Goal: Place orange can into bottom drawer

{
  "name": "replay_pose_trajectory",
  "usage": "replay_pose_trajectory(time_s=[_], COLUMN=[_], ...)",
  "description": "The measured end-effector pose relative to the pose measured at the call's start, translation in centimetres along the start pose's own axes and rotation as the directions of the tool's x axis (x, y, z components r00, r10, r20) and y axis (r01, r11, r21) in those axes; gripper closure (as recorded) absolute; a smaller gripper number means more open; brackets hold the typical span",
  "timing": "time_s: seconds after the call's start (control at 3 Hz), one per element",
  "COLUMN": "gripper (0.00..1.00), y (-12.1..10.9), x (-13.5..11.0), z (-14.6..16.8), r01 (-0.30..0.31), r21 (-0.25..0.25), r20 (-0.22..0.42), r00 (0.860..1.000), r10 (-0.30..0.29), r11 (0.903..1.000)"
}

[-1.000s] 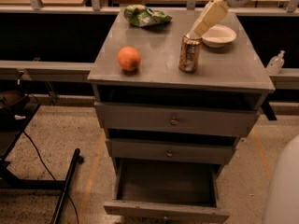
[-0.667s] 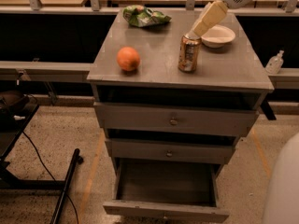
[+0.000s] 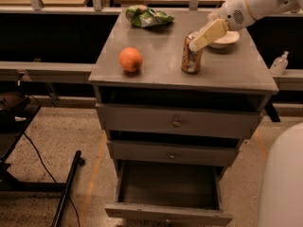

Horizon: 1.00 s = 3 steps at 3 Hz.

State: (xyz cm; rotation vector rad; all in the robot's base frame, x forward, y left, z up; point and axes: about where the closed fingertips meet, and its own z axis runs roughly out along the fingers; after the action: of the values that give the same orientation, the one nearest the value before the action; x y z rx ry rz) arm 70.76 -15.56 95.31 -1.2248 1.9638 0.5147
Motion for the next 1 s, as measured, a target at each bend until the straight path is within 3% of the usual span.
replay_pose_trajectory(time_s=[0.33,1.0], gripper=[0.00,0.41], y=[0.3,1.0], x=[1.0,2.0], z=[1.9,4.3], r01=[-0.043,-0.062], r21=[-0.053,-0.087], r20=[0.036,0.056], r00=[0.998,0.996], r10=[0.045,0.067], r11=[0.9977,0.9943])
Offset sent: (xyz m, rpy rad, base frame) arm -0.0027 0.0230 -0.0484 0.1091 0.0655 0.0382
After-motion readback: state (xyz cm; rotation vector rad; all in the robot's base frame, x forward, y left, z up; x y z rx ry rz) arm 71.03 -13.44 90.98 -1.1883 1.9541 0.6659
